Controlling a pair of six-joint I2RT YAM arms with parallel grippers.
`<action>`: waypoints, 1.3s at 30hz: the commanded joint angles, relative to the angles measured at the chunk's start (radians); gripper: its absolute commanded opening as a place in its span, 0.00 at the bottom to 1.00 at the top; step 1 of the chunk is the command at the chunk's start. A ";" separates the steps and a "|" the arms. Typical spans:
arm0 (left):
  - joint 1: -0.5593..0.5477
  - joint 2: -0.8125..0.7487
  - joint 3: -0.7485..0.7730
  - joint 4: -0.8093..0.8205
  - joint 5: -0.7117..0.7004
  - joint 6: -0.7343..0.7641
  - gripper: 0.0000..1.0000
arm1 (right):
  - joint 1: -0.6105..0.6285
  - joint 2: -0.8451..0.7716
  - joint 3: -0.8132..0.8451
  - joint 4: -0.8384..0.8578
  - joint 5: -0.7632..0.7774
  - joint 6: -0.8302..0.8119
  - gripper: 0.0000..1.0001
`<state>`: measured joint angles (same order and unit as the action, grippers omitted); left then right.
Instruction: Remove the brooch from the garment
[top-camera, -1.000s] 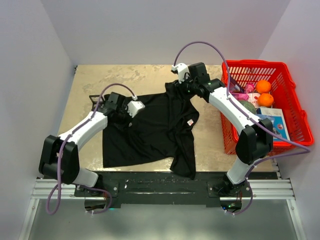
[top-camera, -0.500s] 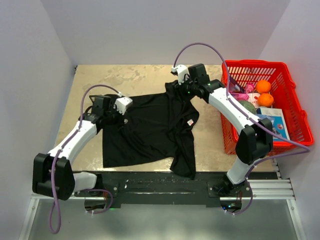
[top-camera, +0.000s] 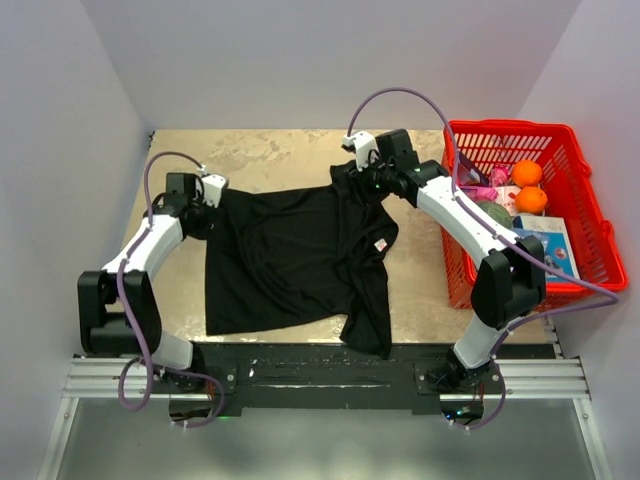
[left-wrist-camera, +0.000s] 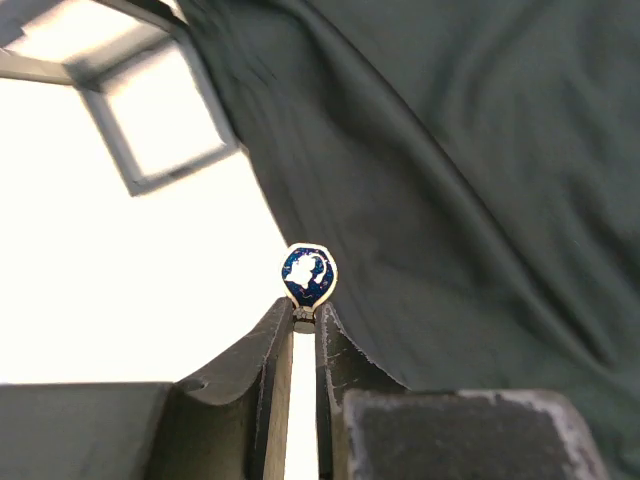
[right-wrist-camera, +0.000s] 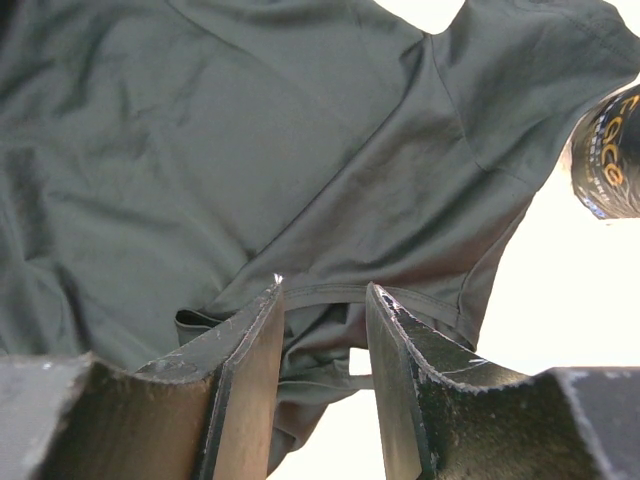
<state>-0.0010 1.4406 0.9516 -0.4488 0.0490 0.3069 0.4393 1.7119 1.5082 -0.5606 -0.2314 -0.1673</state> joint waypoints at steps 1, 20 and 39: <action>0.064 0.093 0.133 0.064 -0.046 -0.003 0.07 | 0.004 -0.008 0.069 0.028 -0.020 0.018 0.43; 0.150 0.414 0.343 0.120 -0.038 0.031 0.08 | 0.003 0.003 0.070 0.021 0.033 -0.015 0.43; 0.157 0.494 0.386 0.094 0.009 0.011 0.25 | 0.004 0.028 0.092 0.010 0.047 -0.021 0.45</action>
<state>0.1505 1.9327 1.2964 -0.3752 0.0483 0.3244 0.4397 1.7416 1.5570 -0.5632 -0.1997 -0.1780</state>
